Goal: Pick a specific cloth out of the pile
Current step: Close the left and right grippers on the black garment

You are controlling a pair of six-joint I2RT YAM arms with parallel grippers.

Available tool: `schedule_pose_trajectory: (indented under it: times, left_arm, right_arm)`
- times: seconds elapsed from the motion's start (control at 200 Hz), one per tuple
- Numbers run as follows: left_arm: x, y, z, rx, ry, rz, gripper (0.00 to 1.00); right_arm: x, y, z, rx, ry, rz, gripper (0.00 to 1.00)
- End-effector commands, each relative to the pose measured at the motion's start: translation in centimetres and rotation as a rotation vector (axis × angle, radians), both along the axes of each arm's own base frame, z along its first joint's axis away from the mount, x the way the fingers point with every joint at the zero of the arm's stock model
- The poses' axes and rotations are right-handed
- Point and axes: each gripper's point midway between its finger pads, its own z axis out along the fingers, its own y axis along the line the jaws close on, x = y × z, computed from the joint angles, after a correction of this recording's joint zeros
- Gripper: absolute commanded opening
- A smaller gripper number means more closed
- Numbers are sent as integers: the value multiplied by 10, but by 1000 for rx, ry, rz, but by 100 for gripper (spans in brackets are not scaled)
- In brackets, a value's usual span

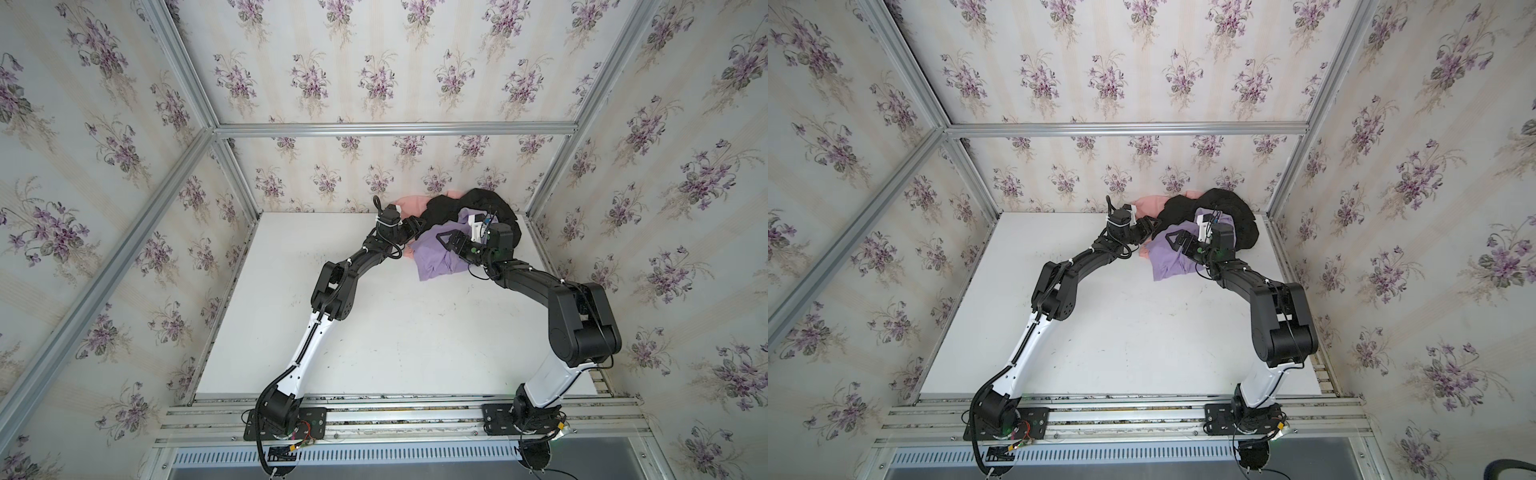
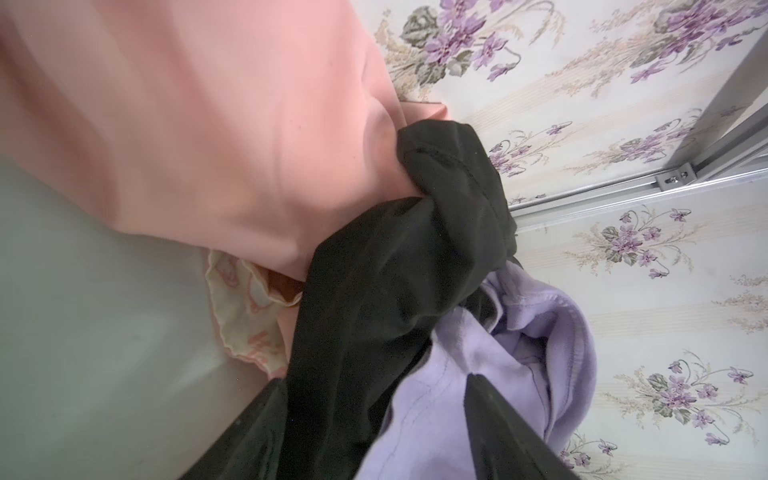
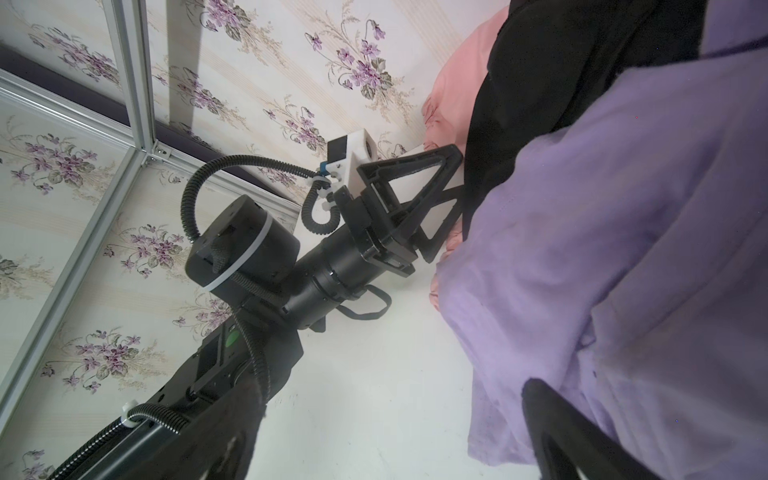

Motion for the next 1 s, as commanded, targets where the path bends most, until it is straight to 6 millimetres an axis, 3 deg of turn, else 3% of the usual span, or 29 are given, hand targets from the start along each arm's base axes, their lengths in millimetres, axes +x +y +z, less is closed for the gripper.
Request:
schedule_pose_trajectory:
  times: [0.0, 0.175, 0.255, 0.38, 0.64, 0.8, 0.994]
  left_arm:
    - [5, -1, 13, -46, -34, 19, 67]
    - [3, -6, 12, -50, -33, 11, 56]
    - [3, -7, 10, -54, -27, 13, 44]
    - [1, -12, 9, -62, -25, 4, 39]
    - [1, -14, 12, -48, -47, 0, 17]
    - [-2, -19, 28, -35, -117, -49, 1]
    - [-6, -20, 60, -39, -205, -105, 0]
  right_arm:
    - [-1, 4, 16, 33, -42, 20, 100]
    - [-4, 0, 22, 54, -46, 17, 100]
    - [-6, -4, 25, 66, -46, 11, 100]
    - [-10, -9, 31, 75, -51, 0, 100]
    - [-14, -17, 33, 79, -53, -14, 100]
    - [-18, -21, 33, 81, -49, -23, 100]
    - [-20, -26, 32, 79, -46, -38, 100]
